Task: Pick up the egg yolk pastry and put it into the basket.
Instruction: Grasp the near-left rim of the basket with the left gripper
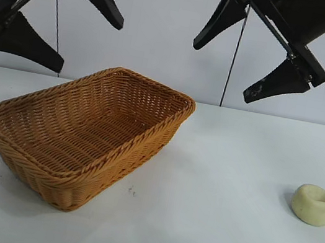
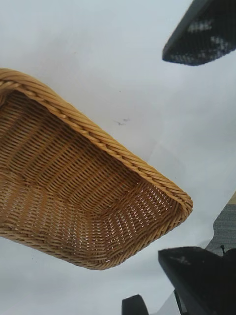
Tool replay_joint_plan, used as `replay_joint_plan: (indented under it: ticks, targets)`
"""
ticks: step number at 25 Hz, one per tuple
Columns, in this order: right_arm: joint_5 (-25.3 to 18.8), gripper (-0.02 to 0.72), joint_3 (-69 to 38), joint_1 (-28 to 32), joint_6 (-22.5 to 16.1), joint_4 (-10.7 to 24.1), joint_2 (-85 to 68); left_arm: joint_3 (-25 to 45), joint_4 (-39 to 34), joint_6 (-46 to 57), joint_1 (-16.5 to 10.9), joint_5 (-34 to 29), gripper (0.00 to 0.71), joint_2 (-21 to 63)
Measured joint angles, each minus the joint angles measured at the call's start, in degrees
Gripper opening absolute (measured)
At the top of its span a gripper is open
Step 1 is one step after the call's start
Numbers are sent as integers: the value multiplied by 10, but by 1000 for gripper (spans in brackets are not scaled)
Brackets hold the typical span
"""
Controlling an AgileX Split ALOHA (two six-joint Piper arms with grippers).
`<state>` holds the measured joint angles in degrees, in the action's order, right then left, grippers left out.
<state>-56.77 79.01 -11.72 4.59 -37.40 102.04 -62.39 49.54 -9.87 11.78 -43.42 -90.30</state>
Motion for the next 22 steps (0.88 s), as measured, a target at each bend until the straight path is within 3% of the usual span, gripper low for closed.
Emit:
replay_joint_plan:
  ticks: [3,7,11,15,22]
  targets:
    - [0,694,0,0,0,0,0,0,-62,65,-19,-2,659,21]
    - [0,694,0,0,0,0,0,10,-167,200,-21,-18,659,49]
    - [0,694,0,0,0,0,0,35,-243,331,1,-33,659,66]
    - [0,694,0,0,0,0,0,61,-274,422,30,-28,659,68]
    - [0,694,0,0,0,0,0,92,-334,586,58,31,659,68]
